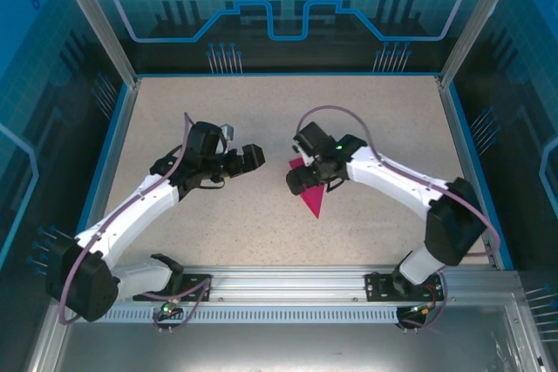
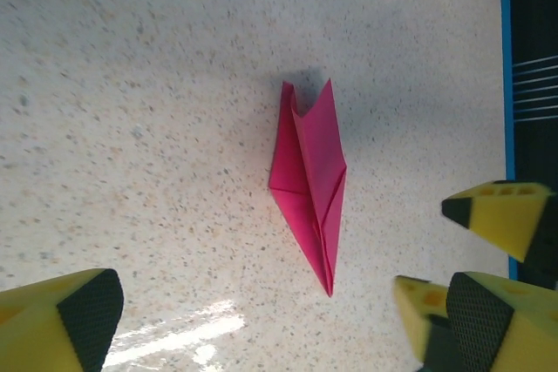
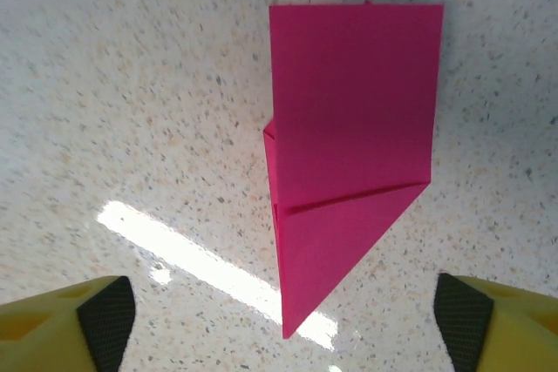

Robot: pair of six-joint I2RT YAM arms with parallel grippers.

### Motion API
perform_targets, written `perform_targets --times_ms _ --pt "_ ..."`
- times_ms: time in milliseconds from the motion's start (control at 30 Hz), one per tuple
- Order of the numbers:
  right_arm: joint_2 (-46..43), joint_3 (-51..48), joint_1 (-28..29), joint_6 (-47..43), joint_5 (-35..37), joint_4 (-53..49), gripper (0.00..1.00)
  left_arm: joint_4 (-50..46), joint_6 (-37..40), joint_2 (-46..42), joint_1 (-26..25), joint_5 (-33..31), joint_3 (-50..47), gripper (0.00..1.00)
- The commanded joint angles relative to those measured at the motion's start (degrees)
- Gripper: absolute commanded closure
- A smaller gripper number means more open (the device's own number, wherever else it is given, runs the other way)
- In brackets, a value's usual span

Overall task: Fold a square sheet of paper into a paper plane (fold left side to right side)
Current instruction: Fold the wing for the fifth time at the center of the table.

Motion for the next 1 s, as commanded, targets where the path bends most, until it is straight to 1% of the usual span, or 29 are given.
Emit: perform_targets --times_ms 0,67,267,367,467,600,833,900,967 --pt "-4.1 -4.2 -4.5 1.7 -7.9 6.2 0.03 4.7 -2.0 3.0 -0.4 4.9 -1.0 0.03" --pt "-5.8 -6.9 -7.8 3.0 -11.1 9.0 0.01 5.5 -2.1 5.1 -1.2 5.4 -0.6 0.03" --pt "-8.5 -14.8 -17.6 7.4 -21.5 17.8 0.01 9.6 -3.4 11.4 -4.5 6.2 -0.3 0.05" --pt "-9.5 -17.5 -20.7 8.8 -24.8 20.7 0.01 12.4 -4.2 15.3 -5.7 7.3 0.0 0.05" --pt "-9.9 -20.1 -23.4 9.4 -26.7 22.2 0.01 15.0 -5.1 19.5 -6.4 9.1 1.2 0.07" --pt "-10.1 -22.1 -25.6 9.3 -29.0 23.2 0.01 17.8 -5.9 24.7 -7.6 10.5 3.6 0.10" --pt "-10.8 -23.4 -26.5 7.4 -31.2 23.2 0.01 20.6 -6.4 33.0 -8.9 11.5 8.4 0.18" --pt "-11.3 -23.7 -26.6 6.0 -32.3 23.2 0.01 21.2 -6.1 34.8 -8.9 11.2 9.6 0.22" --pt "-12.1 -24.3 -26.6 5.1 -32.3 23.1 0.01 21.2 -5.4 37.0 -8.8 11.3 11.4 0.29"
